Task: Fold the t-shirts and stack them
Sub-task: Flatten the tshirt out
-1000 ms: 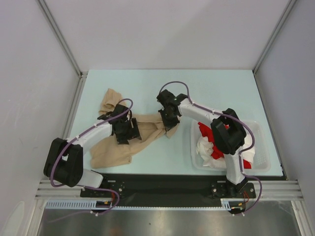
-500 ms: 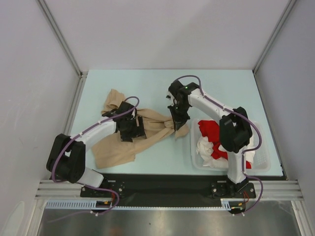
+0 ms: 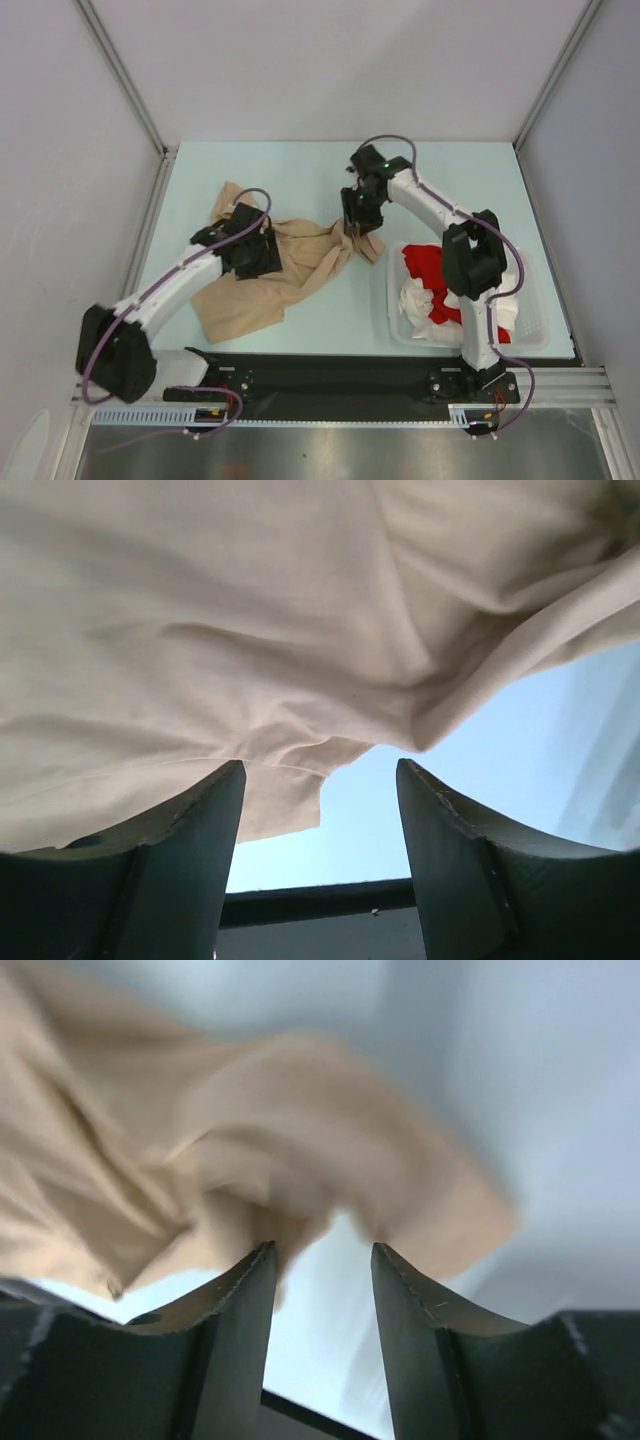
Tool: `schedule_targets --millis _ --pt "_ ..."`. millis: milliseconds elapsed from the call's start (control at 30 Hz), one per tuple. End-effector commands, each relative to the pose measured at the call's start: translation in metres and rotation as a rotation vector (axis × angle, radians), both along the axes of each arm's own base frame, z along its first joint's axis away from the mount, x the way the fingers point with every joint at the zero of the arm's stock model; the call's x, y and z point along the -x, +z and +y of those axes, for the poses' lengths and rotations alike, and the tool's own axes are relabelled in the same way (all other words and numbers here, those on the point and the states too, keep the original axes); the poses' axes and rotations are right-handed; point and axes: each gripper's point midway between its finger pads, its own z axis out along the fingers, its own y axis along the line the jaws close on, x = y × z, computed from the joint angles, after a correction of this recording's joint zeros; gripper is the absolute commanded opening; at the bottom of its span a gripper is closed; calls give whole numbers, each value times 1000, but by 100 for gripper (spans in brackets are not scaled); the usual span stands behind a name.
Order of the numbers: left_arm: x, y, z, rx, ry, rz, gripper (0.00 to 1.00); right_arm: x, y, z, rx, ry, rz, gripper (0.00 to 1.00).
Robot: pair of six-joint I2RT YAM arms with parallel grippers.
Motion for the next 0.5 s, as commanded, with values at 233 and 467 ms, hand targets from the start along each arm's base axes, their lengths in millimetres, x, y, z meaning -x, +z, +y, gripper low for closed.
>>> schedule_targets --millis 233,467 --pt "6 155 97 -38 362 -468 64 177 44 148 -336 309 -61 58" --pt "26 165 97 20 354 -469 64 212 0 194 -418 319 80 46"
